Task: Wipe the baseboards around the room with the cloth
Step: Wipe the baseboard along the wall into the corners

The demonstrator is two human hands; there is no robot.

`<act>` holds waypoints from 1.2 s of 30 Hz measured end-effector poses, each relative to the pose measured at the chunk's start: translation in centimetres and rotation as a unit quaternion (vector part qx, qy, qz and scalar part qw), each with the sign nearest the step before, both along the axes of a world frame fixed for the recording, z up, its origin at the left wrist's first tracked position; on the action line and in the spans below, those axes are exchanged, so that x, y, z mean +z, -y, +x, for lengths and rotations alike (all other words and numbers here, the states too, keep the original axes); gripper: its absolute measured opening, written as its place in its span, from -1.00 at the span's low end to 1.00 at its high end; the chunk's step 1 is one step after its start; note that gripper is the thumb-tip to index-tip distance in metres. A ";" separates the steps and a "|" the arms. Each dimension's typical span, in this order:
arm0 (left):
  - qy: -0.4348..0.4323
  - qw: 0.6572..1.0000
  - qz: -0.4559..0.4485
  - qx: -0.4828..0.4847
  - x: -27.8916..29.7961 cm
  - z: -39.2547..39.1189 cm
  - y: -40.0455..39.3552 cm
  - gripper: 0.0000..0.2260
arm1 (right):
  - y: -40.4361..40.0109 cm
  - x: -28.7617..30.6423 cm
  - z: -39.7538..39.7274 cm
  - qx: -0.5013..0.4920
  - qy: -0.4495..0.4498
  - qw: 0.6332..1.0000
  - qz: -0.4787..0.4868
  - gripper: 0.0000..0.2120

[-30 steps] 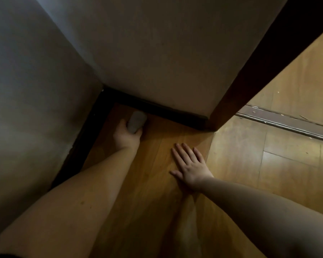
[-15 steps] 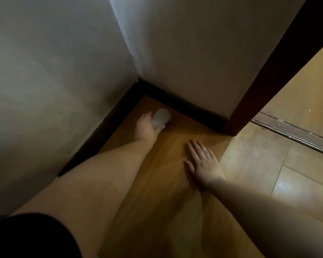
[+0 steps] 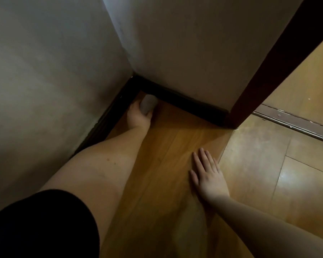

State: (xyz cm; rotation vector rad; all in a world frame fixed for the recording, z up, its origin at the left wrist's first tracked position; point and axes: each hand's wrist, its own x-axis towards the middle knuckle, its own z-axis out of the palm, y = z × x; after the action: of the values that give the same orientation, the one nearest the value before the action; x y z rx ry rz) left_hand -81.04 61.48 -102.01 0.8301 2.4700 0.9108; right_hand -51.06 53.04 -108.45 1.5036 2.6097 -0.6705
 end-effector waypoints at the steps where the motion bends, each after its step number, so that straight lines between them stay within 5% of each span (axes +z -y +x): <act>1: -0.012 1.000 -0.002 -0.017 0.0 -0.6 -0.1 -0.50 | -0.4 0.0 0.2 0.013 -0.001 1.000 0.004 -0.42; 12: -0.087 0.996 0.019 0.014 -1.3 -3.5 -3.0 -0.55 | -2.0 0.6 0.7 0.068 0.012 0.997 0.026 -0.38; 23: 0.017 0.989 0.041 0.139 -1.7 -2.3 -5.6 -0.72 | -2.1 1.5 0.7 0.072 0.012 0.997 0.017 -0.35; 36: 0.005 1.000 0.016 -0.003 -1.5 2.7 -3.5 -0.75 | -2.5 1.7 0.8 0.085 -0.005 0.996 -0.011 -0.33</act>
State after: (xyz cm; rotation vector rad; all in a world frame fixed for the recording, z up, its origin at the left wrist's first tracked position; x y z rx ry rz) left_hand -78.34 64.95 -103.56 0.8404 2.4486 0.9526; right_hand -50.27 55.51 -106.76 1.2576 2.6885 -0.6871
